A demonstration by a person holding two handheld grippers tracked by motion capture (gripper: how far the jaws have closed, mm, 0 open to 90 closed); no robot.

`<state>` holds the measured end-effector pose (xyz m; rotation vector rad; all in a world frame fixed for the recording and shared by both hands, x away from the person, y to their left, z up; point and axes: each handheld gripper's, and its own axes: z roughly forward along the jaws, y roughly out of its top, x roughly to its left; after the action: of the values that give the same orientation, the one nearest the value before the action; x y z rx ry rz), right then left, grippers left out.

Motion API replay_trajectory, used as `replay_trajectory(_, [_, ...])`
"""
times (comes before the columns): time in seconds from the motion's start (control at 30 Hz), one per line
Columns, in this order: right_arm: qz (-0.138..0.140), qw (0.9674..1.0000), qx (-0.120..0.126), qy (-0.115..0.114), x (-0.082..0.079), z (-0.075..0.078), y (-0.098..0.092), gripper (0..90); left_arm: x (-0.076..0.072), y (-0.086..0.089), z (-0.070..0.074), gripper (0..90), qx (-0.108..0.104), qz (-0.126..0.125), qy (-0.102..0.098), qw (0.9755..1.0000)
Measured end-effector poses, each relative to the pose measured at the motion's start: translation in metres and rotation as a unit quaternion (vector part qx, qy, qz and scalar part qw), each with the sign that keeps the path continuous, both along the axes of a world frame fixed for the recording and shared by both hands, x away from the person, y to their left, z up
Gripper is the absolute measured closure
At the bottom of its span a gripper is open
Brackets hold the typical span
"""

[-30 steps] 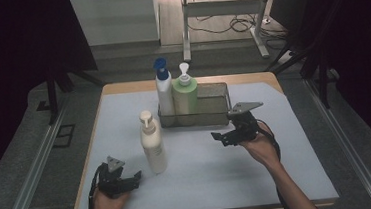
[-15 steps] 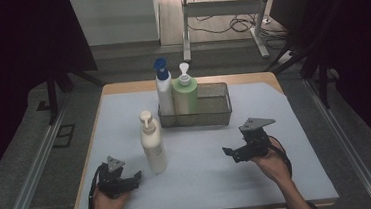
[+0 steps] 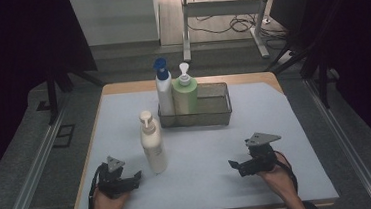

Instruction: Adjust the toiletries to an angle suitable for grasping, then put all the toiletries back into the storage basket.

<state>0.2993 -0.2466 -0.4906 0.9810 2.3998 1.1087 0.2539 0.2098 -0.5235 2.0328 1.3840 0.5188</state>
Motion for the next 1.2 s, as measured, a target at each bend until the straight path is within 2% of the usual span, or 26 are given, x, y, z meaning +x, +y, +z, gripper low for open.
replay_trajectory(0.27, [-0.015, 0.9998, -0.01, 0.002, -0.004, -0.014, -0.007, 0.9, 0.0, 0.0, 0.0, 14.4, 0.0, -0.001, 0.0, 1.0])
replay_trajectory(0.47, [-0.017, 0.9998, -0.009, 0.008, -0.004, -0.017, -0.01, 1.1, 0.0, 0.001, 0.001, 16.1, -0.001, -0.001, -0.003, 1.0])
replay_trajectory(0.6, [-0.018, 0.9998, -0.011, 0.005, -0.005, -0.017, -0.011, 1.2, -0.002, 0.002, 0.003, 27.0, -0.007, -0.008, -0.005, 0.9999])
replay_trajectory(0.7, [-0.02, 0.9997, -0.014, 0.004, -0.005, -0.017, -0.013, 1.3, -0.003, 0.004, 0.007, 34.0, -0.028, -0.011, -0.01, 0.9995])
replay_trajectory(0.73, [-0.022, 0.9997, -0.013, 0.004, -0.005, -0.017, -0.014, 1.3, -0.003, 0.004, 0.007, 35.9, -0.028, -0.011, -0.01, 0.9995])
replay_trajectory(0.8, [-0.025, 0.9996, -0.014, 0.003, -0.004, -0.018, -0.016, 1.4, -0.005, 0.003, 0.012, 39.6, -0.039, -0.018, -0.018, 0.9989])
replay_trajectory(0.9, [-0.031, 0.9994, -0.016, 0.002, -0.004, -0.018, -0.019, 1.9, -0.005, 0.001, 0.015, 47.5, -0.055, -0.032, -0.019, 0.9978])
replay_trajectory(1.0, [-0.032, 0.9993, -0.017, 0.002, -0.004, -0.019, -0.02, 2.5, -0.005, -0.002, 0.015, 60.4, -0.059, -0.054, -0.011, 0.9968])
replay_trajectory(1.2, [-0.039, 0.9991, -0.019, 0.001, -0.004, -0.02, -0.022, 3.3, -0.004, -0.012, 0.018, 87.0, -0.049, -0.087, 0.001, 0.995])
